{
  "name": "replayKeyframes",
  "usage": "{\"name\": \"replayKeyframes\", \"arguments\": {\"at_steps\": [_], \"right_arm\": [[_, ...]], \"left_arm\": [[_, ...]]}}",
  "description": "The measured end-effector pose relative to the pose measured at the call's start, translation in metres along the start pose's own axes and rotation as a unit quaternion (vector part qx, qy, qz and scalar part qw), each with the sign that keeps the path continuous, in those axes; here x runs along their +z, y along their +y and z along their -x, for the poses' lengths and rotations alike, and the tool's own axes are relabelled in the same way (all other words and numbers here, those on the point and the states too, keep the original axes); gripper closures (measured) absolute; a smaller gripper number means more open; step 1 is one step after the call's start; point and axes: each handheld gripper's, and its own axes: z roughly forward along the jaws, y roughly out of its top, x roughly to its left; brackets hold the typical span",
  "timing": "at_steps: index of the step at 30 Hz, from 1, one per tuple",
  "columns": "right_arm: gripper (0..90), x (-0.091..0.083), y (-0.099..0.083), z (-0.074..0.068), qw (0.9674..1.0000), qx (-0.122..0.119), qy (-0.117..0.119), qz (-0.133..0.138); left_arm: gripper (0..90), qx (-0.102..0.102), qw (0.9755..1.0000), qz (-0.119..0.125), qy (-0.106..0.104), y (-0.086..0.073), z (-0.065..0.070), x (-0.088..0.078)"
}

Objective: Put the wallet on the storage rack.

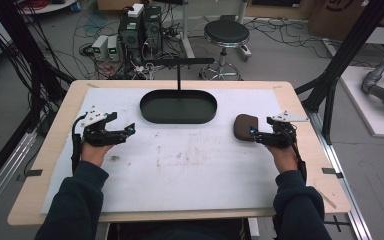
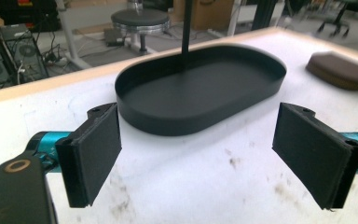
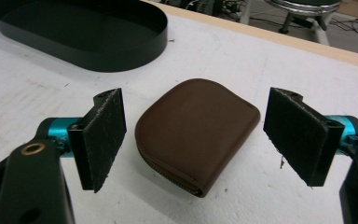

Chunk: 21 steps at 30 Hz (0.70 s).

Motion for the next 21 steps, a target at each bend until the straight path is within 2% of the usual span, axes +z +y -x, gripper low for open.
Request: {"name": "replayKeyframes", "arguments": {"at_steps": [5,9,14,18,21], "right_arm": [[21.3,0.005,-0.001,0.001,0.9997,0.012,-0.013,-0.014],[21.4,0.020,-0.004,0.005,0.9989,0.036,-0.015,-0.027],[21.3,0.041,-0.006,0.011,0.9958,0.077,-0.011,-0.047],[21.4,0.054,-0.003,0.010,0.9940,0.086,-0.026,-0.063],[21.4,0.063,-0.006,0.011,0.9909,0.095,-0.032,-0.089]], "left_arm": [[17.0,0.000,1.0000,-0.009,0.000,-0.007,0.000,0.000],[17.4,-0.006,0.9999,-0.013,0.002,-0.009,-0.002,0.000],[17.4,-0.009,0.9999,-0.014,0.001,-0.010,-0.002,0.002],[17.6,-0.009,0.9998,-0.016,0.001,-0.010,-0.002,0.002],[17.8,-0.008,0.9999,-0.014,-0.001,-0.010,-0.002,0.001]]}}
